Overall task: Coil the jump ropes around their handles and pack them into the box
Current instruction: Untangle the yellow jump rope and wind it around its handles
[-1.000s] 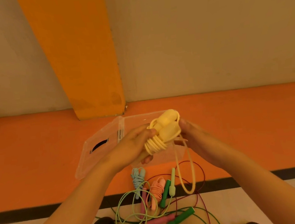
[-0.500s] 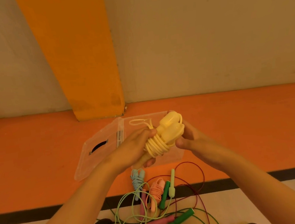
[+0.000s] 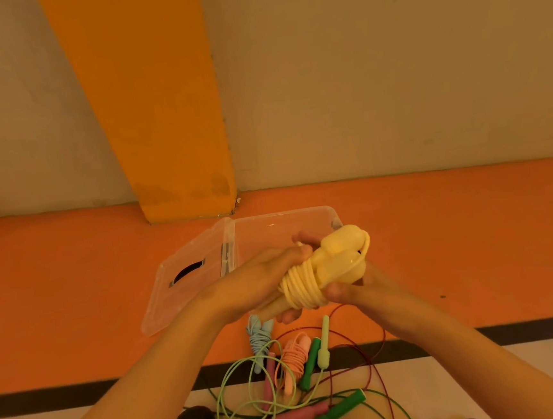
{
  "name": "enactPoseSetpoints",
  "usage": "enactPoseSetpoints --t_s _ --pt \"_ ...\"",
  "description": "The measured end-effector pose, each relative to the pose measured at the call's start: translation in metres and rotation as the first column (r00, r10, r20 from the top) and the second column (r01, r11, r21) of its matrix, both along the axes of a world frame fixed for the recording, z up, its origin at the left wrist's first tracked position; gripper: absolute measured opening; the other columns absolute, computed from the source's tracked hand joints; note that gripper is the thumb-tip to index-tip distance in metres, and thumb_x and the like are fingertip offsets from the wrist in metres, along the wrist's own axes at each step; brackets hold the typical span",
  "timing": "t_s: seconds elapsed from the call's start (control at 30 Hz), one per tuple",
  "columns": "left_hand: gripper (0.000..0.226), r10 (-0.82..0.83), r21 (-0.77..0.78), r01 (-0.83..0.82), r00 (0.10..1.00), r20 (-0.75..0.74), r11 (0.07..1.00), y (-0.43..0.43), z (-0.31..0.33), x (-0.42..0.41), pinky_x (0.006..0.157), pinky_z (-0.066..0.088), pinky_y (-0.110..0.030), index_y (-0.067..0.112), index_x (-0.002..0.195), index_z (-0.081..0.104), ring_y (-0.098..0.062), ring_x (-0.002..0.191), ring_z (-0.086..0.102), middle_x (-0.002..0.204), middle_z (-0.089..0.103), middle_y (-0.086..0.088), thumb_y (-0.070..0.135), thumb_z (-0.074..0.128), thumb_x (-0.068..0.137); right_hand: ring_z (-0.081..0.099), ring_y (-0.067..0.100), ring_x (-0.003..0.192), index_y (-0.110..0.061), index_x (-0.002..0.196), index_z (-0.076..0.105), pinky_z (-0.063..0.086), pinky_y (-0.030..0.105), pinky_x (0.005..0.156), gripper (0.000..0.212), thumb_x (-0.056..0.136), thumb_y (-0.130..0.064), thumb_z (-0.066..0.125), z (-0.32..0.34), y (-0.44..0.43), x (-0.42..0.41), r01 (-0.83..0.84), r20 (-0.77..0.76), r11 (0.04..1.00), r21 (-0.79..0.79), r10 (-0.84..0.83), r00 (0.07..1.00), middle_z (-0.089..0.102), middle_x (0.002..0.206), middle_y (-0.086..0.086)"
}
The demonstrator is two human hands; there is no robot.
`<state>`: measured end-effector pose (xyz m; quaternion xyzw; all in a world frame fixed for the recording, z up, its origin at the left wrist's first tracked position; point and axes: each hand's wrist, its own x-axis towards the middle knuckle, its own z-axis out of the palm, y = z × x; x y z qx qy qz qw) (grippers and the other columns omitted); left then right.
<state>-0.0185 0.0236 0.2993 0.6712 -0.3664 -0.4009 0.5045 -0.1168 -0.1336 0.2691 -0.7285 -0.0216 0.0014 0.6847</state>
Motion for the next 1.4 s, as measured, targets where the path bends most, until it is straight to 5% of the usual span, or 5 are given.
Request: enactPoseSetpoints --t_s 0.3,0.5,0.77,1.17,1.4 --pt "0.046 0.034 -0.062 -0.033 0.999 0.018 0.998 -0.002 -0.001 -0.005 0.057 0.042 -0.031 0.003 0.102 0.060 -0.027 0.057 0.051 0.059 0.062 -0.006 0.038 0.030 0.103 0.068 0.021 0.076 -0.010 0.109 0.060 0.052 0.027 0.068 0.077 0.060 -0.068 0.073 0.013 0.005 0.004 0.086 0.082 0.988 -0.128 -0.076 0.994 0.072 0.088 0.006" --pt "0.021 0.297 -0.120 -0.275 0.923 0.246 0.954 -0.002 -0.017 0.003 0.045 0.038 -0.030 0.017 0.095 0.056 -0.021 0.046 0.051 0.058 0.057 -0.001 0.034 0.045 0.099 0.050 -0.009 0.044 -0.023 0.070 0.048 0.036 0.006 0.047 0.028 0.095 -0.011 0.052 0.012 0.009 0.007 0.191 0.089 0.950 -0.248 -0.174 0.981 0.051 0.043 -0.025" --pt "0.025 0.586 -0.325 -0.489 0.711 0.389 0.809 -0.013 -0.026 -0.008 0.052 0.049 -0.036 0.038 0.116 0.054 -0.016 0.057 0.060 0.086 0.063 0.012 0.048 0.047 0.095 0.046 -0.008 0.043 -0.026 0.075 0.050 0.034 0.009 0.045 0.022 0.097 -0.026 0.050 0.005 0.014 0.023 0.385 0.117 0.901 -0.200 -0.368 0.923 0.050 0.047 -0.019" --pt "0.048 0.368 -0.145 -0.447 0.849 -0.379 0.883 -0.019 -0.016 -0.002 0.075 0.057 -0.042 0.010 0.117 0.056 -0.026 0.084 0.067 0.102 0.069 -0.014 0.022 0.071 0.073 0.061 0.007 0.088 -0.017 0.114 0.059 0.047 0.025 0.075 0.029 0.095 -0.034 0.046 0.002 0.005 0.014 0.321 0.204 0.882 -0.345 -0.264 0.943 0.066 0.098 -0.004" --pt "0.039 0.461 -0.208 -0.512 0.852 -0.248 0.833 -0.024 -0.025 -0.014 0.079 0.053 -0.040 0.014 0.108 0.063 -0.023 0.084 0.066 0.096 0.070 -0.011 0.031 0.068 0.074 0.060 0.003 0.082 -0.016 0.115 0.059 0.047 0.023 0.071 0.025 0.097 -0.028 0.047 -0.001 0.003 0.009 0.349 0.195 0.872 -0.343 -0.298 0.935 0.065 0.094 -0.008"
